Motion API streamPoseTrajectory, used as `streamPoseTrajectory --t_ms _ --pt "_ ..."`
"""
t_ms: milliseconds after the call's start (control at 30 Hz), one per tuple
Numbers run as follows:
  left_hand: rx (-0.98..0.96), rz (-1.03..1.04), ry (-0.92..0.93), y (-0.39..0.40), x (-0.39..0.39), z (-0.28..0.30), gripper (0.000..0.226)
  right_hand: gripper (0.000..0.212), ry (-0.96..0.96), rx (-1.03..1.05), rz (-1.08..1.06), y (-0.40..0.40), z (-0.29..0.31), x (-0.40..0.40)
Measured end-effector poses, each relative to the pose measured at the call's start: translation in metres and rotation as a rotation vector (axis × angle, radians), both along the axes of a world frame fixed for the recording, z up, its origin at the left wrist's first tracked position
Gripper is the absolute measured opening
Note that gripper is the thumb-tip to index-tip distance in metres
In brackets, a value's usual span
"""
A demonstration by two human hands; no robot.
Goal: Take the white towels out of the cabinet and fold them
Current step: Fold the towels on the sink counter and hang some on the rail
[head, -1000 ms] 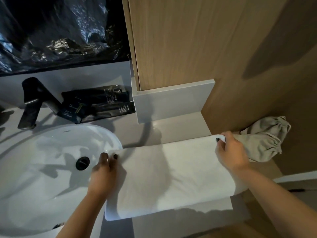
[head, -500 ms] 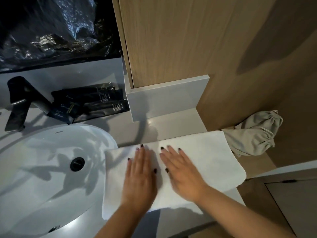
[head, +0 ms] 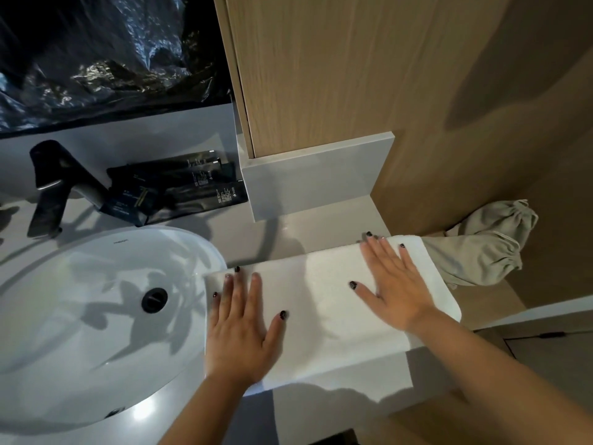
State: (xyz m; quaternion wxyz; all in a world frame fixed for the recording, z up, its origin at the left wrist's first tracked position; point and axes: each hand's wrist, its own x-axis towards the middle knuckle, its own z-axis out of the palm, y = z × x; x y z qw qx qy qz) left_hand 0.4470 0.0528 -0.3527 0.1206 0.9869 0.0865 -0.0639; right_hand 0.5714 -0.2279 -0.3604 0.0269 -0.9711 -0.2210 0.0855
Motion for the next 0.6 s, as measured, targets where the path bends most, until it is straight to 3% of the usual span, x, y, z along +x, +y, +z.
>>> streamPoseTrajectory --t_ms 133,200,300,367,500,600 --pt "-0.037 0.022 0.043 0.019 -0.003 0.009 0.082 0.086 0.071 0.031 -0.138 -0.009 0.011 0.009" --pt "-0.059 0.062 0.009 0.016 -0.003 0.017 0.08 0.076 0.048 0.062 -0.159 0.005 0.021 -0.003" --pt "-0.127 0.018 -0.127 -0.018 -0.008 0.023 0.071 0.061 -0.011 0.115 0.035 0.047 0.027 -0.053" --pt "-0.139 -0.054 -0.1 -0.044 -0.013 0.019 0.066 0.059 0.006 0.104 0.154 0.071 0.023 -0.087" --pt "0.026 -0.098 -0.022 -0.055 -0.02 0.008 0.074 0.067 0.047 0.051 0.125 0.065 0.016 -0.093" --pt "-0.006 -0.128 -0.066 -0.043 -0.029 0.006 0.074 0.073 0.035 0.03 0.116 0.037 0.009 -0.087"
